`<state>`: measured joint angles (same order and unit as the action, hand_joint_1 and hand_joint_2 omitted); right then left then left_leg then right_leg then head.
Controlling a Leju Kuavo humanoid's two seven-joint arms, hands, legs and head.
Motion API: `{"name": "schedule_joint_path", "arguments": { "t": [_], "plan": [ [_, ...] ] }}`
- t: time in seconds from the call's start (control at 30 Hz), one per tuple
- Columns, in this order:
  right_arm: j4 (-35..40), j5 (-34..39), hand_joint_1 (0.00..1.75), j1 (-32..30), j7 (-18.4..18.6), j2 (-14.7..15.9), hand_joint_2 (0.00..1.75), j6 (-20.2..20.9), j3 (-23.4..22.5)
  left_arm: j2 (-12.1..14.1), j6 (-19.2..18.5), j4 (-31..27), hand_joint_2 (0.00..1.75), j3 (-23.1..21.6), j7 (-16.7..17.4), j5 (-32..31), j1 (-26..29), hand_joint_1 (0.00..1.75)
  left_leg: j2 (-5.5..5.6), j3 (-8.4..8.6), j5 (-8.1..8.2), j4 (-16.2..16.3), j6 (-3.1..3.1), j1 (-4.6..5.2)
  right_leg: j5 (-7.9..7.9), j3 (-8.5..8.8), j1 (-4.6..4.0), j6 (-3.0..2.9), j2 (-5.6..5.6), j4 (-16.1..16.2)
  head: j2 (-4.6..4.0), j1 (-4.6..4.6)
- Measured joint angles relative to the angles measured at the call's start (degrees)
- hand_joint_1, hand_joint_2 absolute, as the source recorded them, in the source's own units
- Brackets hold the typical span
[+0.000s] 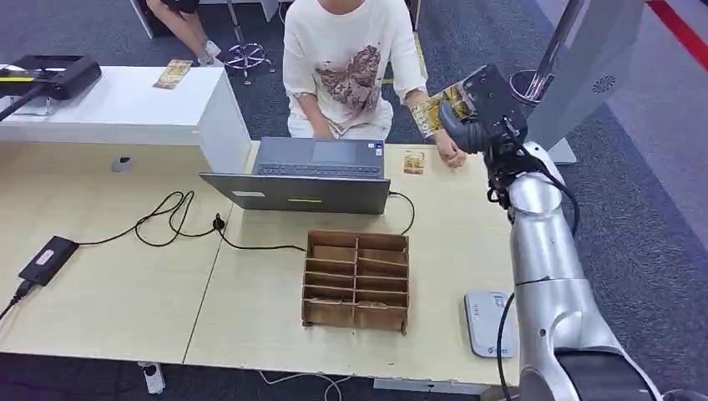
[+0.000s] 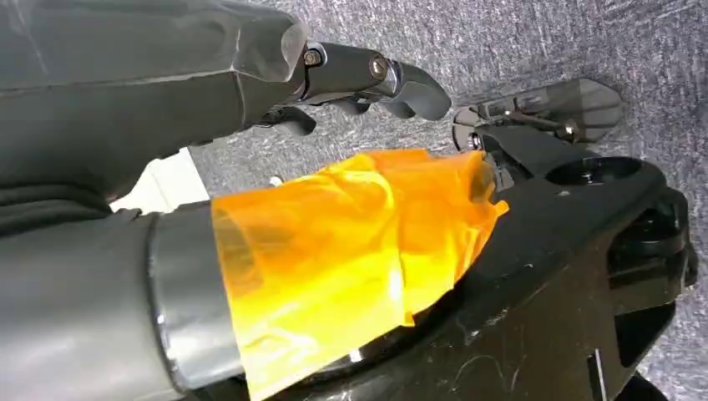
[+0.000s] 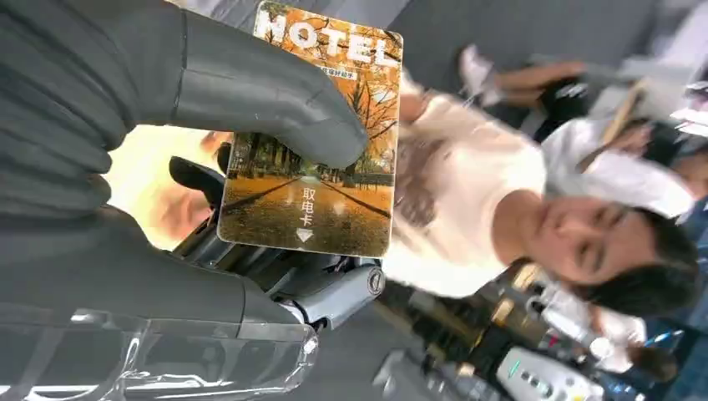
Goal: Pass the card to the sensor for recognition and then transmit it.
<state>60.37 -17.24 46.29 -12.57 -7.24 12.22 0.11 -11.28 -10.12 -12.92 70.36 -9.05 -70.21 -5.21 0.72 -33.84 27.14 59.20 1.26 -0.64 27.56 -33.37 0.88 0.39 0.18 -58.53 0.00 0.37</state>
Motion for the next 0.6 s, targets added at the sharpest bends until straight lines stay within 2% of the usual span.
{"name": "schedule_joint_path", "arguments": {
  "t": [0.13, 0.27, 0.47, 0.6],
  "plan": [
    [0.9, 6.1, 1.75, -2.1, -0.5, 2.3, 1.75, 0.9, 1.3, 0.2, 0.0, 0.0, 0.00, 0.3, 0.0, 0.2, 0.2, 0.00, -0.01, -0.03, 0.00, 0.0, 0.00, 0.01, -0.01, -0.05, 0.01, 0.00, 0.02, 0.0, 0.00, 0.00],
    [3.3, 13.2, 1.75, -5.9, -1.5, 6.2, 1.75, 1.8, 2.6, 0.3, 0.0, 0.0, 0.00, 0.8, -0.2, 0.8, 0.3, 0.00, 0.05, -0.02, 0.01, 0.0, -0.01, 0.01, 0.00, -0.03, 0.01, 0.00, -0.03, 0.0, 0.00, 0.00],
    [8.0, 21.1, 1.75, -16.6, -4.5, 14.3, 1.75, 5.2, 2.3, 0.2, 0.3, 0.0, 0.00, 1.4, -0.6, 1.4, 0.8, 0.00, 0.20, -0.05, 0.09, 0.0, -0.13, 0.01, 0.03, 0.07, 0.01, 0.05, -0.21, 0.2, 0.00, -0.02],
    [12.3, 24.4, 1.75, -24.2, -5.3, 18.2, 1.75, 7.2, 1.1, 0.3, 0.4, 0.0, 0.00, 1.7, -0.6, 1.5, 1.0, 0.00, 0.13, -0.07, 0.17, 0.0, -0.18, 0.02, 0.05, 0.05, 0.01, 0.07, -0.15, 0.2, 0.00, -0.02]
  ]
}}
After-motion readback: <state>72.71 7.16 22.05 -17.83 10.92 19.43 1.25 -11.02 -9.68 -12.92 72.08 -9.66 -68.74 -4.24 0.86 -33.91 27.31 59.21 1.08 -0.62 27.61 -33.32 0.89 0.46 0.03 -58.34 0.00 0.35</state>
